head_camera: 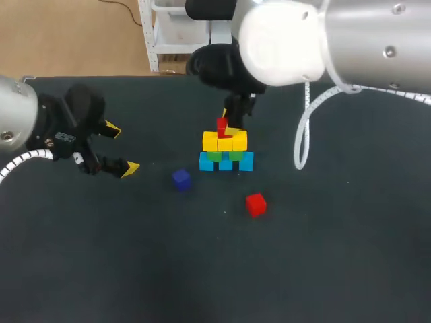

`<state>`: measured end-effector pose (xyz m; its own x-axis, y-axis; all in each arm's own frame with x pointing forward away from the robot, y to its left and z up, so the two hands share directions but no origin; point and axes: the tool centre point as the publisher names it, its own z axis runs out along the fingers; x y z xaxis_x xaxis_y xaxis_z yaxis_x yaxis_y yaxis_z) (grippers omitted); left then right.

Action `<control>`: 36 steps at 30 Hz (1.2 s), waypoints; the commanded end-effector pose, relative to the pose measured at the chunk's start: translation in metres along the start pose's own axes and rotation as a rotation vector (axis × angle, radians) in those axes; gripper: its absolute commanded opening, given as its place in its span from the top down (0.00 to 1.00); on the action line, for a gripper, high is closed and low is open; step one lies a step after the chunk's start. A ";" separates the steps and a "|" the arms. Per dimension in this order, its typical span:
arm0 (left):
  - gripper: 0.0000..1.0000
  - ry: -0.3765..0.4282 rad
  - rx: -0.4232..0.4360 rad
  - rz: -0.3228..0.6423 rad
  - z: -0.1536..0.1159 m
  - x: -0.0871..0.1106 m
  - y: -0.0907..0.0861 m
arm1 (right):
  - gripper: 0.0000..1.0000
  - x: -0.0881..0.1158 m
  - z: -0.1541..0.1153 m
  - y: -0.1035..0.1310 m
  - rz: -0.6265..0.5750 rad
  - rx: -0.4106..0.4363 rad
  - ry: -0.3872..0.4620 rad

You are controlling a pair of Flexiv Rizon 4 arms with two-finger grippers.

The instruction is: Place the blue cubes, place green cubes on the blue cubes, place the yellow cubes on the green cubes, then place the red cubes on the yellow cubes, and place purple cube on the red cubes.

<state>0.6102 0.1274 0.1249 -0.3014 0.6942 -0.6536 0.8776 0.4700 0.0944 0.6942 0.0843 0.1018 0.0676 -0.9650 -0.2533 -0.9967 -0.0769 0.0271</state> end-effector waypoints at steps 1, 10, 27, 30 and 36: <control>0.00 -0.008 0.002 0.002 0.000 0.002 0.001 | 1.00 -0.003 0.004 -0.004 0.005 -0.027 -0.015; 0.00 -0.008 0.002 0.002 0.000 0.002 0.001 | 1.00 -0.004 0.010 -0.002 0.011 -0.042 -0.023; 0.00 -0.008 0.002 0.002 0.000 0.002 0.001 | 1.00 -0.002 0.016 -0.008 0.019 -0.046 -0.016; 0.00 -0.008 0.002 0.002 0.000 0.002 0.001 | 1.00 -0.003 0.016 -0.010 0.018 -0.045 -0.015; 0.00 -0.008 0.002 0.002 0.000 0.002 0.001 | 1.00 -0.004 0.017 -0.013 0.019 -0.044 -0.015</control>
<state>0.6102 0.1274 0.1249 -0.3014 0.6942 -0.6536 0.8776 0.4700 0.0944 0.7025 0.0918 0.0864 0.0468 -0.9625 -0.2673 -0.9954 -0.0672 0.0677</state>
